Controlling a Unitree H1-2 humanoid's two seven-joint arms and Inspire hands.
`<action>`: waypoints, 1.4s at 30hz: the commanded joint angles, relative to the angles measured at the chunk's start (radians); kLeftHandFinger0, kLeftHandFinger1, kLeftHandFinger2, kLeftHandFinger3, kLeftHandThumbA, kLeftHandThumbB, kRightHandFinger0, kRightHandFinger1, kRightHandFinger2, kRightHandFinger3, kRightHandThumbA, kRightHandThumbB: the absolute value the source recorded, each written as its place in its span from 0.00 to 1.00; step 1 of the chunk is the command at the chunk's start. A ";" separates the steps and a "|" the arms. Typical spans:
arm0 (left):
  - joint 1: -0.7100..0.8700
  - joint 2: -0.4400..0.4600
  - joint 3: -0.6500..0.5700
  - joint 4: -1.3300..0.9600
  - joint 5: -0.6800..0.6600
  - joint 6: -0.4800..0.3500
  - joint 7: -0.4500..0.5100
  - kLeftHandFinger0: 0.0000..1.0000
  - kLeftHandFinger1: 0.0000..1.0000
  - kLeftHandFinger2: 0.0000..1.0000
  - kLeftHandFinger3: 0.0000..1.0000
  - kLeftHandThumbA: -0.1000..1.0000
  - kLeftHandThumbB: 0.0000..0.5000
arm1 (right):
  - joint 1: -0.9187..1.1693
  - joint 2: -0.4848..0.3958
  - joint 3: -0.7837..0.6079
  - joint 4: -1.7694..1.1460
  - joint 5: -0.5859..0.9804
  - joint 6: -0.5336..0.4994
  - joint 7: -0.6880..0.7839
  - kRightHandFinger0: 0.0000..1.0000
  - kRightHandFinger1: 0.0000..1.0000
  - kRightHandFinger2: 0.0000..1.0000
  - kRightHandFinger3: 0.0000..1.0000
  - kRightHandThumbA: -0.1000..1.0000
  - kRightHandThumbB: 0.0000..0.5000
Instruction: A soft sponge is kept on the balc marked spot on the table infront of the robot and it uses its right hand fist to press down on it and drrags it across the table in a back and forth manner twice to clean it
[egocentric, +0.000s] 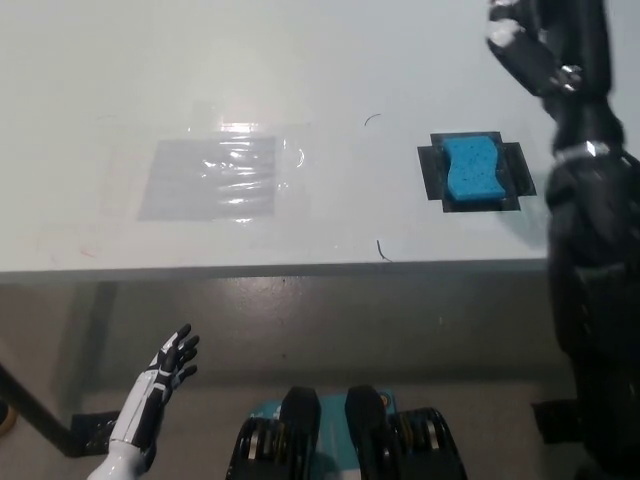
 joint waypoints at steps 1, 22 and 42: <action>0.005 0.012 0.000 -0.005 0.012 -0.048 -0.004 1.00 1.00 1.00 1.00 1.00 0.98 | -0.170 0.011 -0.027 0.235 0.000 -0.162 -0.070 0.00 0.01 0.25 0.21 0.04 0.00; 0.052 0.015 -0.012 -0.015 0.017 -0.069 -0.017 1.00 1.00 1.00 1.00 1.00 0.98 | -0.409 -0.020 -0.229 1.126 0.165 -0.324 -0.069 0.00 0.15 0.49 0.30 0.31 0.00; 0.046 0.009 -0.027 -0.017 0.028 -0.061 -0.019 1.00 1.00 1.00 1.00 1.00 0.99 | -0.218 0.014 -0.207 1.197 0.156 -0.246 -0.090 0.00 0.13 0.53 0.40 0.30 0.00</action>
